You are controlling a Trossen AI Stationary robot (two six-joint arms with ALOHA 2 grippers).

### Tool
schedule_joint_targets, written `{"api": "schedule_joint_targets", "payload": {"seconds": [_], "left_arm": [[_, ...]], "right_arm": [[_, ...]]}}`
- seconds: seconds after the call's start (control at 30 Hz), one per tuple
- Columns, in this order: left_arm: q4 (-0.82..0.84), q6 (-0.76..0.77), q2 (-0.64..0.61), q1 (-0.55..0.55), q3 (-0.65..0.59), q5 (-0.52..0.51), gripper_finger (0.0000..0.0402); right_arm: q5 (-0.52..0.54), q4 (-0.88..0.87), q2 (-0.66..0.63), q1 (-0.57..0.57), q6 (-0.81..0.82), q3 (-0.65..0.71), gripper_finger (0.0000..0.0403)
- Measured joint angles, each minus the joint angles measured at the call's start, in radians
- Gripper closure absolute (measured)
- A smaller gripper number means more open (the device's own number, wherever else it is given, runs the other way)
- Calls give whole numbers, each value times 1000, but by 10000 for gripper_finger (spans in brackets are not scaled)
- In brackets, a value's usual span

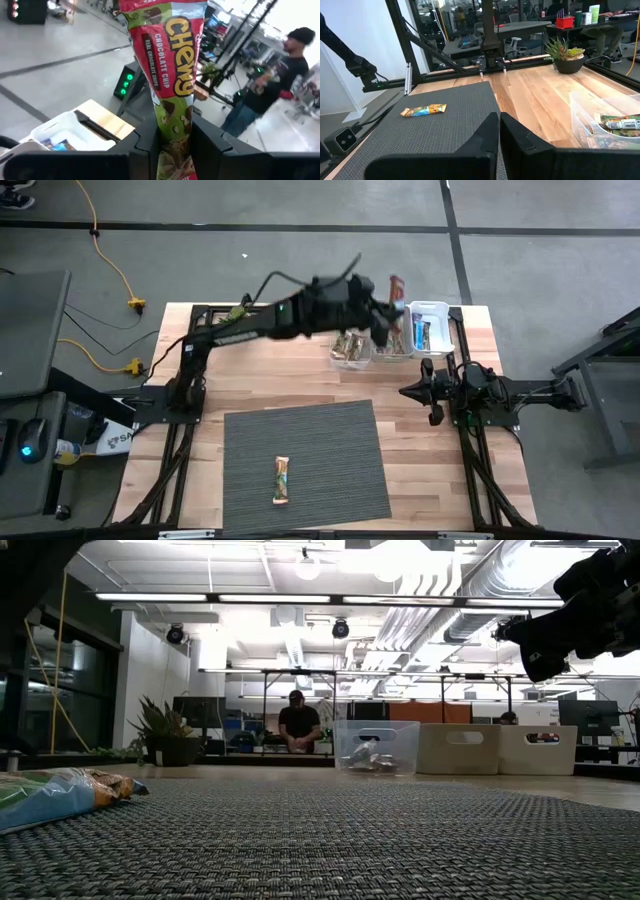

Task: Pick and place Granola Bars by type
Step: Put the red granola bar into the gray bin

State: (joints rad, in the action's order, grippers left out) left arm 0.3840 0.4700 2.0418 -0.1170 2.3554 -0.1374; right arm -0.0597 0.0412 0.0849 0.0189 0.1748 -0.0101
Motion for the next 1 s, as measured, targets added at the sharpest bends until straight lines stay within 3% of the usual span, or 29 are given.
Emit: {"api": "schedule_joint_targets", "payload": {"seconds": [0.43,0.77,1.0], "left_arm": [[-52,291,161,-225,-2,288,317],[-96,474,319,-269,-2,386,317],[-91,587,402,-279,-2,382,317]], "right_arm": [[0,0,0,0,0,0,402],[0,0,0,0,0,0,402],[0,0,0,0,0,0,402]]}}
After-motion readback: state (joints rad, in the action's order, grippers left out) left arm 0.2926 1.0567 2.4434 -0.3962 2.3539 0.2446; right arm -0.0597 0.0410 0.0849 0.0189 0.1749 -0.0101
